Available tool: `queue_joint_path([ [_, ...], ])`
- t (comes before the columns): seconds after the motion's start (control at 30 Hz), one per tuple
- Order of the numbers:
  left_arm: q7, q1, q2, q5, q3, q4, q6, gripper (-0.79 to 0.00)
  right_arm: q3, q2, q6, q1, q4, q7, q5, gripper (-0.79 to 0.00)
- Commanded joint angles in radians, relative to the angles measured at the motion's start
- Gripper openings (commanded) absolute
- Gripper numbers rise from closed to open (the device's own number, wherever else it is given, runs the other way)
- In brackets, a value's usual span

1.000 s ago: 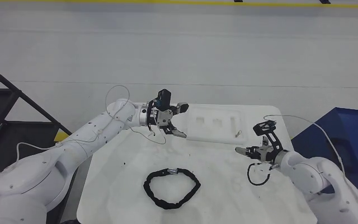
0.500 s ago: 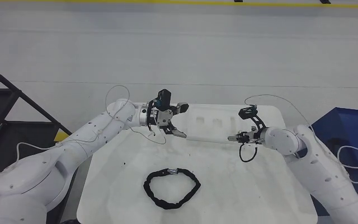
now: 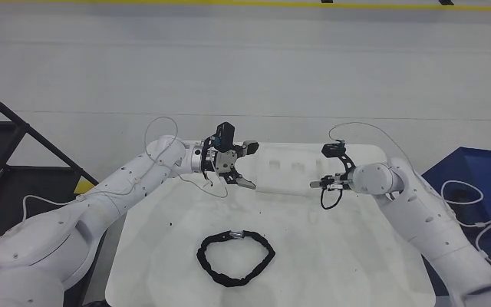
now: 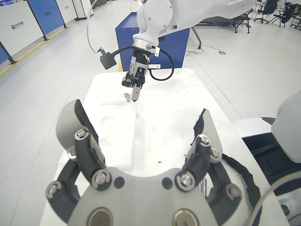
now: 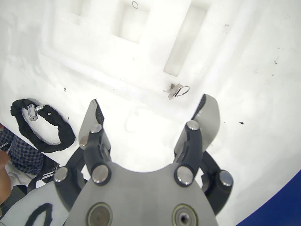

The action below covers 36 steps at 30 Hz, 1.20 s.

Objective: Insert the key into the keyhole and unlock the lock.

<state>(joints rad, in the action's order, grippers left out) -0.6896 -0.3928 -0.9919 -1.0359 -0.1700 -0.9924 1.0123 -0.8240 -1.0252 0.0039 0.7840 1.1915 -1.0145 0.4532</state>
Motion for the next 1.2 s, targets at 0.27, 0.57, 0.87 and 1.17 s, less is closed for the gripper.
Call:
queue_joint_path([
  [0.27, 0.000, 0.000, 0.000, 0.000, 0.000, 0.000, 0.000, 0.000, 0.025, -0.031, 0.057, -0.040, -0.099, 0.029, -0.001, -0.459],
  [0.57, 0.000, 0.000, 0.000, 0.000, 0.000, 0.000, 0.000, 0.000, 0.045, -0.056, 0.074, -0.060, -0.154, 0.044, -0.004, -0.508],
  [0.87, 0.000, 0.000, 0.000, 0.000, 0.000, 0.000, 0.000, 0.000, 0.067, -0.081, 0.064, -0.074, -0.204, 0.048, -0.010, -0.591],
  [1.17, 0.000, 0.000, 0.000, 0.000, 0.000, 0.000, 0.000, 0.000, 0.082, -0.098, 0.072, -0.090, -0.231, 0.049, 0.023, -0.785],
])
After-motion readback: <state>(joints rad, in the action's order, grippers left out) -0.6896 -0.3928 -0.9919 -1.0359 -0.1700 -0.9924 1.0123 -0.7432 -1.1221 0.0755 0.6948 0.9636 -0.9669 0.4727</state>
